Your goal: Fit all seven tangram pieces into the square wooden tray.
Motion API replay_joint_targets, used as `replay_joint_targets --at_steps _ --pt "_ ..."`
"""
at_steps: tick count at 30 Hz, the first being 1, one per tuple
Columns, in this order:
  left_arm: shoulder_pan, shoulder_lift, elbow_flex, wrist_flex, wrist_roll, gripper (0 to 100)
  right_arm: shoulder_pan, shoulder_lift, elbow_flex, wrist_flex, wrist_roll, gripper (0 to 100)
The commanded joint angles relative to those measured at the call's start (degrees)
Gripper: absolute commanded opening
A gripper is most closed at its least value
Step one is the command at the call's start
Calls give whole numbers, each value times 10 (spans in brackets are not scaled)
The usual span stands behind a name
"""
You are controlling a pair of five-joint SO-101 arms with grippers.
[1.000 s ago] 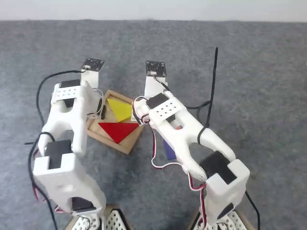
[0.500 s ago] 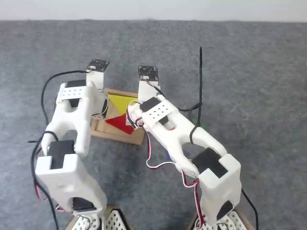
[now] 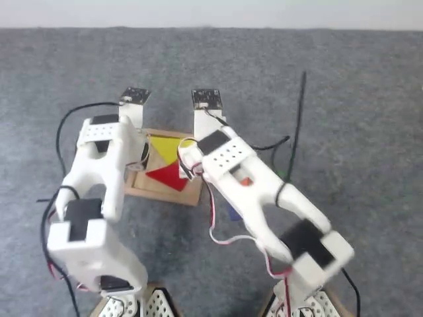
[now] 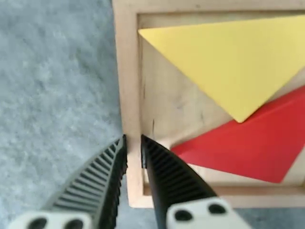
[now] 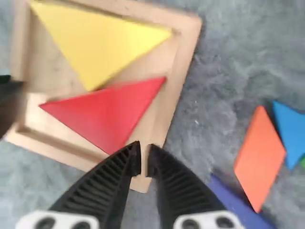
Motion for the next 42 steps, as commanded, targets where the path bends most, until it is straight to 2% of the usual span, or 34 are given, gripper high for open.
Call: replay_joint_targets --at_steps 1,8,11,14,17,20,24,29,33,39,42 --pt "25 -87 87 -29 2 12 -10 -101 61 -16 36 47" --pt "33 -227 219 -43 9 16 -11 -159 147 -58 72 47" --pt "33 -242 233 -31 29 48 -11 -151 148 -56 73 47" --pt "33 -244 234 -20 17 113 -12 -145 149 -51 74 47" --pt "33 -248 233 -14 11 125 -16 -149 149 -23 97 47" --pt "33 -249 231 -6 -4 110 -66 -166 150 21 121 47" --pt "7 -250 218 5 -13 86 -98 -159 162 9 166 54" --pt "-55 -250 199 8 -18 50 -99 -97 129 7 168 169" --pt "-63 -260 204 -4 -16 43 -110 -43 94 6 180 220" --pt "-64 -420 289 -29 1 44 -139 -26 77 9 191 300" --pt "-97 -543 343 -50 32 47 -143 -26 76 9 200 300"
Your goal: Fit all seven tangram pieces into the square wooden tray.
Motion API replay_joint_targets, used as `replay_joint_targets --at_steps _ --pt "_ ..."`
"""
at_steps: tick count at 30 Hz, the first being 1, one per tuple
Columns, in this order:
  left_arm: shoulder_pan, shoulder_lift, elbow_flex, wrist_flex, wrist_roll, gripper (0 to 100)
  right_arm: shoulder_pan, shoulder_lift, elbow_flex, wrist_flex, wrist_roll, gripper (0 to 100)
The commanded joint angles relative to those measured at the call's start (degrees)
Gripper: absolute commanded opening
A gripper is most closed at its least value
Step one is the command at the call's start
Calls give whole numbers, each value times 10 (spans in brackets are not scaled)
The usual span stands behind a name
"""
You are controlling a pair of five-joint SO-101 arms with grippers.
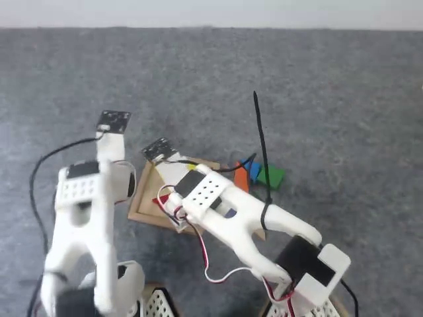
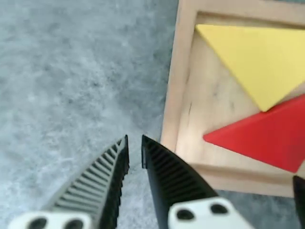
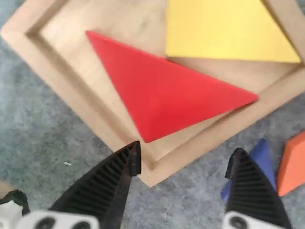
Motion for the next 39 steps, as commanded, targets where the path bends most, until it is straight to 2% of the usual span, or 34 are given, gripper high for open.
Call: replay_joint_targets --at_steps 1,5,11,16,22,30,32,37,39 --pt "-44 -164 45 -41 40 58 -7 -6 -34 -2 12 300" --pt "-118 -265 102 -116 94 132 -17 5 -56 -2 19 302" --pt "-96 -277 116 -110 94 133 -10 93 -127 -3 47 303" --pt "-96 -277 119 -108 94 133 0 160 -161 -15 105 302" --pt "-96 -277 124 -110 93 133 7 166 -157 -32 142 302" --pt "-96 -277 127 -110 93 133 7 128 -156 -13 143 297" --pt "-96 -277 127 -111 93 133 7 131 -156 -15 143 263" --pt "-96 -277 132 -111 93 133 7 173 -158 -31 143 84" --pt "-96 -277 135 -111 92 133 7 177 -159 -30 142 49"
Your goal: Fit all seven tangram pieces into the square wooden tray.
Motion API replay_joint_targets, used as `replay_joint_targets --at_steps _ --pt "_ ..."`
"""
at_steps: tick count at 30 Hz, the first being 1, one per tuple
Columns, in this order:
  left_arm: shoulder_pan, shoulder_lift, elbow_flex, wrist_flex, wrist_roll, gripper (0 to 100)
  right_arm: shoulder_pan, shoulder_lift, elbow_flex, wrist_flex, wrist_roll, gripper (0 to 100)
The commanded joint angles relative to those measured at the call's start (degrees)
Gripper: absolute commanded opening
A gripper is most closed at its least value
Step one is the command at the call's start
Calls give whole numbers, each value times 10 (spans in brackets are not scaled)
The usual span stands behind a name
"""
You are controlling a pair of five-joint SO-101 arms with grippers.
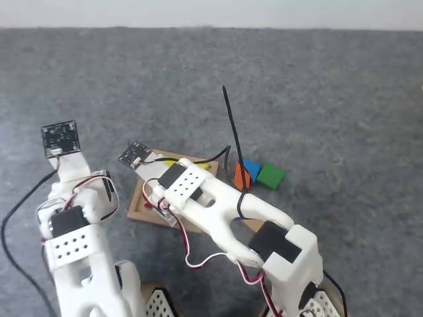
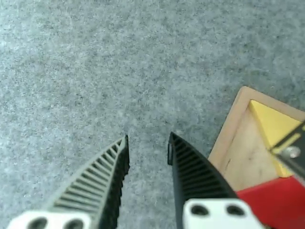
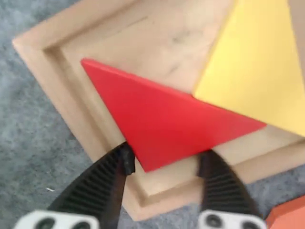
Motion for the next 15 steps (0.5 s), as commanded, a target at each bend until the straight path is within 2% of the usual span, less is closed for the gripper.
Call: replay_joint_targets --at_steps 1,10,15 --pt "4 -14 -3 -16 3 133 7 14 -21 -15 6 49" --pt "4 -14 -2 -16 -4 133 9 -96 31 -23 4 43" --pt "4 -14 -2 -15 -4 133 22 -153 80 -103 -29 9"
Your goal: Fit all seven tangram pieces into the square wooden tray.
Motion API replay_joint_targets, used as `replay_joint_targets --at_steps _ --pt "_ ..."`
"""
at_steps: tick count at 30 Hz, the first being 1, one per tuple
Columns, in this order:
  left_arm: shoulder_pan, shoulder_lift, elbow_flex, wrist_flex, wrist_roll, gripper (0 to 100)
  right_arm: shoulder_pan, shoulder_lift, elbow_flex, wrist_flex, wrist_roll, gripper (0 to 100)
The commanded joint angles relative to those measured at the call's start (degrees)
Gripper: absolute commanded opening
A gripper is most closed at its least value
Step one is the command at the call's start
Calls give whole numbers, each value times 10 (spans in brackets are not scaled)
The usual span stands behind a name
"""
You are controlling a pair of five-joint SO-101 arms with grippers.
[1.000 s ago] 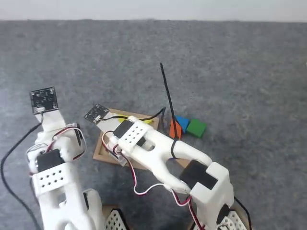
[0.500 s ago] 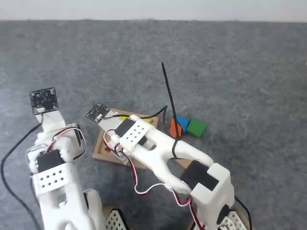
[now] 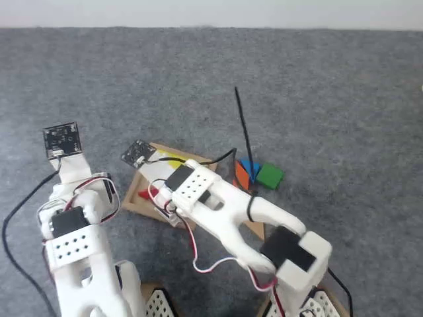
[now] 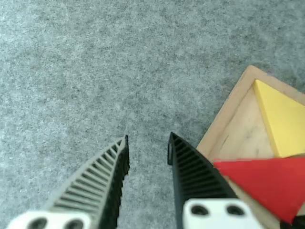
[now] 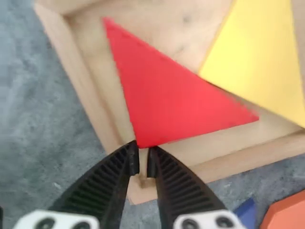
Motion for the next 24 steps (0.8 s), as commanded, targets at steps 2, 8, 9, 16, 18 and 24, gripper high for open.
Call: replay_joint_targets --at_steps 2,8,9,16,18,24 --pt "4 -14 -5 -15 -4 133 29 -74 34 -107 -28 12" --pt "4 -14 -5 -14 -4 133 46 -109 103 -225 -46 12" --pt "4 -14 -5 -14 -4 133 46 -119 107 -232 -46 12" --pt "4 -14 -4 -14 -4 133 47 -168 112 -247 -44 12" --pt "4 -14 -4 -14 -4 133 51 -168 113 -272 -44 12" --pt "4 -14 -4 -12 -4 133 52 -160 113 -244 4 17"
